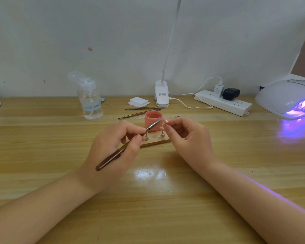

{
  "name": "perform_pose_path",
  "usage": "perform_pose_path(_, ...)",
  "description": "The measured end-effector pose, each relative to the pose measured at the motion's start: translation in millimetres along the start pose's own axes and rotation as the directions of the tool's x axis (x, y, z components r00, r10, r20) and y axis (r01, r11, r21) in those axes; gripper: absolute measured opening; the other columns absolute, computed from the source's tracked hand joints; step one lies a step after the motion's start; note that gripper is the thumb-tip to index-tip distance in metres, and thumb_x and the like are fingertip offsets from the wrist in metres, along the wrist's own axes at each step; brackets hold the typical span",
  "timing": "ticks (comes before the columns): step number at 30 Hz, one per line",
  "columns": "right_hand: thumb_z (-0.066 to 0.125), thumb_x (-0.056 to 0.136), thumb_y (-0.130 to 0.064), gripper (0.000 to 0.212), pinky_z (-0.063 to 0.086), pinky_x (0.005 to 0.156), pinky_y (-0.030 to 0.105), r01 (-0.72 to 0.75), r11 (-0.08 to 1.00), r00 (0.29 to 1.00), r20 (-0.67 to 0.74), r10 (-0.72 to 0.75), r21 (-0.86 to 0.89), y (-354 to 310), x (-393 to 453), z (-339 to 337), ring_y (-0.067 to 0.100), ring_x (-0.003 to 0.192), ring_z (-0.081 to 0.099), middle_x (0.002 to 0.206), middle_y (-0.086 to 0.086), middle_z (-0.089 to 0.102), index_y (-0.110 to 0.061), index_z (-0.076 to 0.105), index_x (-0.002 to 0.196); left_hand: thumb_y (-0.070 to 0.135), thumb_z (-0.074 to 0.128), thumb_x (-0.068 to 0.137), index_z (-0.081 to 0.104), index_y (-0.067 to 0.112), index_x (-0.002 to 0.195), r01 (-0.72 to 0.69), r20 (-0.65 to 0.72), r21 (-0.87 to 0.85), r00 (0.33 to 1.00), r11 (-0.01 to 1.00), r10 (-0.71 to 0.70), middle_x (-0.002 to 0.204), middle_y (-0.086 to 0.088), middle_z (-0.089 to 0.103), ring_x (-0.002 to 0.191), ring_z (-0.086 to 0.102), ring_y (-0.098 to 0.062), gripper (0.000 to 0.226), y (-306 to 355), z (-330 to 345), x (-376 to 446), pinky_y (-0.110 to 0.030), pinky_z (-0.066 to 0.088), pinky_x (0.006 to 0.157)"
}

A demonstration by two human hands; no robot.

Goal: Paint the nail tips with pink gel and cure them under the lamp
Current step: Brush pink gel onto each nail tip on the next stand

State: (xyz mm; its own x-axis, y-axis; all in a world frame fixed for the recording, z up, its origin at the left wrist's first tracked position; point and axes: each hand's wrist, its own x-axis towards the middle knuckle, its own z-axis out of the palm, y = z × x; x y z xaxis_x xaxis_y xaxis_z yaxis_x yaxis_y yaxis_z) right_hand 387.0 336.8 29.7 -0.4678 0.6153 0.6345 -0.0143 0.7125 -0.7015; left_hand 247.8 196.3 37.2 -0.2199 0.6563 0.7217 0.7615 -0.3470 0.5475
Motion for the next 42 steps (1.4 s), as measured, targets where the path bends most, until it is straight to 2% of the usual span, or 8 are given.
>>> perform_pose_path(3, 0.07, 0.086, -0.006, 0.006, 0.052, 0.065, 0.018, -0.009, 1.0, 1.0, -0.009, 0.009, 0.006, 0.3, 0.1, 0.9, 0.008, 0.068, 0.063, 0.069, -0.014, 0.067, -0.01, 0.07, 0.09, 0.036, 0.051, 0.09, 0.062, 0.032, 0.103, 0.068, -0.001, -0.057, 0.998, 0.996, -0.069, 0.09, 0.011, 0.071, 0.086, 0.066, -0.017, 0.018, 1.5, 3.0, -0.6, -0.031, 0.051, 0.074)
perform_pose_path(7, 0.07, 0.085, -0.004, 0.007, 0.051, 0.064, 0.017, -0.004, 1.0, 1.0, -0.009, 0.004, -0.004, -0.4, -0.2, 0.2, 0.009, 0.068, 0.062, 0.067, -0.019, 0.066, -0.011, 0.069, 0.089, 0.035, 0.051, 0.089, 0.064, 0.028, 0.097, 0.129, 0.029, -0.161, 0.992, 0.978, -0.126, 0.089, 0.012, 0.072, 0.086, 0.068, -0.009, 0.017, 0.7, 5.4, -2.4, -0.018, 0.05, 0.075)
perform_pose_path(11, 0.07, 0.085, -0.004, 0.008, 0.05, 0.063, 0.016, -0.008, 1.0, 1.0, -0.02, 0.008, -0.005, -0.3, -0.1, 0.0, 0.009, 0.069, 0.062, 0.069, -0.012, 0.065, -0.011, 0.069, 0.088, 0.03, 0.05, 0.088, 0.064, 0.033, 0.091, 0.113, -0.004, -0.224, 0.993, 0.968, -0.117, 0.084, 0.004, 0.072, 0.081, 0.068, -0.013, 0.015, 1.5, 4.3, -3.1, -0.027, 0.054, 0.074)
perform_pose_path(14, 0.071, 0.085, -0.005, 0.006, 0.05, 0.064, 0.016, -0.013, 1.0, 1.0, -0.018, 0.013, -0.004, 0.3, -0.3, 0.1, 0.009, 0.068, 0.062, 0.07, -0.011, 0.066, -0.01, 0.07, 0.089, 0.033, 0.051, 0.091, 0.064, 0.037, 0.096, 0.118, -0.013, -0.216, 0.992, 0.969, -0.123, 0.09, 0.006, 0.072, 0.085, 0.068, -0.013, 0.014, 3.6, 4.7, -2.0, -0.021, 0.052, 0.075)
perform_pose_path(21, 0.071, 0.085, -0.006, 0.011, 0.052, 0.066, 0.024, -0.016, 1.0, 0.999, -0.039, 0.016, -0.015, 1.6, 0.1, 1.4, 0.011, 0.067, 0.062, 0.072, -0.007, 0.068, -0.016, 0.068, 0.086, 0.034, 0.051, 0.083, 0.065, 0.026, 0.087, 0.198, 0.013, -0.292, 0.979, 0.936, -0.203, 0.083, 0.0, 0.072, 0.078, 0.068, -0.012, 0.016, 5.9, 6.5, -3.4, -0.024, 0.053, 0.072)
perform_pose_path(25, 0.071, 0.085, -0.006, 0.008, 0.052, 0.065, 0.021, -0.005, 1.0, 0.999, -0.041, 0.004, -0.014, 2.7, -0.1, 1.7, 0.009, 0.066, 0.062, 0.07, -0.012, 0.067, -0.014, 0.069, 0.086, 0.03, 0.052, 0.089, 0.064, 0.022, 0.092, 0.191, -0.032, -0.347, 0.976, 0.918, -0.215, 0.083, 0.002, 0.072, 0.077, 0.065, -0.004, 0.015, 6.3, 7.0, -1.2, -0.011, 0.047, 0.068)
perform_pose_path(35, 0.071, 0.085, -0.007, 0.006, 0.052, 0.066, 0.02, 0.005, 1.0, 0.999, -0.038, -0.006, -0.024, 3.5, 0.6, 0.8, 0.008, 0.069, 0.063, 0.075, -0.008, 0.067, -0.01, 0.07, 0.09, 0.031, 0.052, 0.083, 0.066, 0.016, 0.086, 0.239, 0.0, -0.454, 0.963, 0.858, -0.269, 0.075, -0.007, 0.07, 0.071, 0.064, -0.011, 0.021, -0.2, 5.1, -0.9, -0.017, 0.048, 0.066)
perform_pose_path(42, 0.071, 0.086, -0.005, 0.006, 0.053, 0.067, 0.027, 0.023, 0.998, 0.999, -0.037, -0.025, -0.05, 3.3, 1.5, 0.6, 0.01, 0.07, 0.063, 0.076, -0.004, 0.069, -0.006, 0.071, 0.092, 0.029, 0.057, 0.087, 0.068, 0.021, 0.091, 0.27, 0.003, -0.424, 0.955, 0.865, -0.296, 0.083, -0.003, 0.073, 0.078, 0.067, -0.01, 0.014, 0.9, 8.1, -0.4, -0.015, 0.05, 0.069)
